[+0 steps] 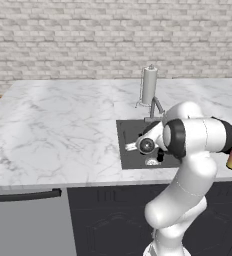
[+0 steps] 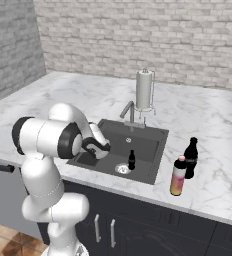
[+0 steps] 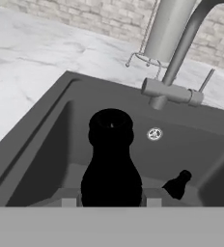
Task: Place the large bottle from the dining counter next to the other large bottle outside the sink, and place the small bottle from the dining counter next to the other small bottle inside the sink.
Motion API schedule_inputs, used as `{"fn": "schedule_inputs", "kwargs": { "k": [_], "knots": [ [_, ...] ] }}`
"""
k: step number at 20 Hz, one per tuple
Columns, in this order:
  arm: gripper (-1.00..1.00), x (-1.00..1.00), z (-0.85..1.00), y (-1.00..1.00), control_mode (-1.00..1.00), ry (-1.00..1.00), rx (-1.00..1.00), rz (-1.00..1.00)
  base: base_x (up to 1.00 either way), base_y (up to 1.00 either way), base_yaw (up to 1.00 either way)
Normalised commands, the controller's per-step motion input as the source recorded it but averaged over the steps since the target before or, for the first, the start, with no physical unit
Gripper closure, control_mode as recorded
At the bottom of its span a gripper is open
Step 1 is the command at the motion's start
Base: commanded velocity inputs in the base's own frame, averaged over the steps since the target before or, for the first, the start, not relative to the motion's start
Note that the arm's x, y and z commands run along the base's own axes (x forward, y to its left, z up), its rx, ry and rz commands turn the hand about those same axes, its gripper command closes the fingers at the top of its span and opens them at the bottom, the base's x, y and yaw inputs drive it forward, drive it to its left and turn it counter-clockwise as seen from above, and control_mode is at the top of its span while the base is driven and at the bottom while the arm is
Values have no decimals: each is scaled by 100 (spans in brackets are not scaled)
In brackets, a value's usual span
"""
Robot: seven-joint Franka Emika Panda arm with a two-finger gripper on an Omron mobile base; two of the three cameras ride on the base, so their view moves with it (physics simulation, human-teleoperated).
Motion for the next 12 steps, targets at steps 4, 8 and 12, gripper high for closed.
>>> {"fn": "schedule_inputs", "kwargs": {
  "k": [4,8,12],
  "knots": [
    [100,16,0,-28,-100,0,22,-6,0,0,0],
    [100,16,-10,-30,-100,0,14,-3,0,0,0],
    [100,0,-43,-24,-100,0,3,0,0,0,0]
  ]
}}
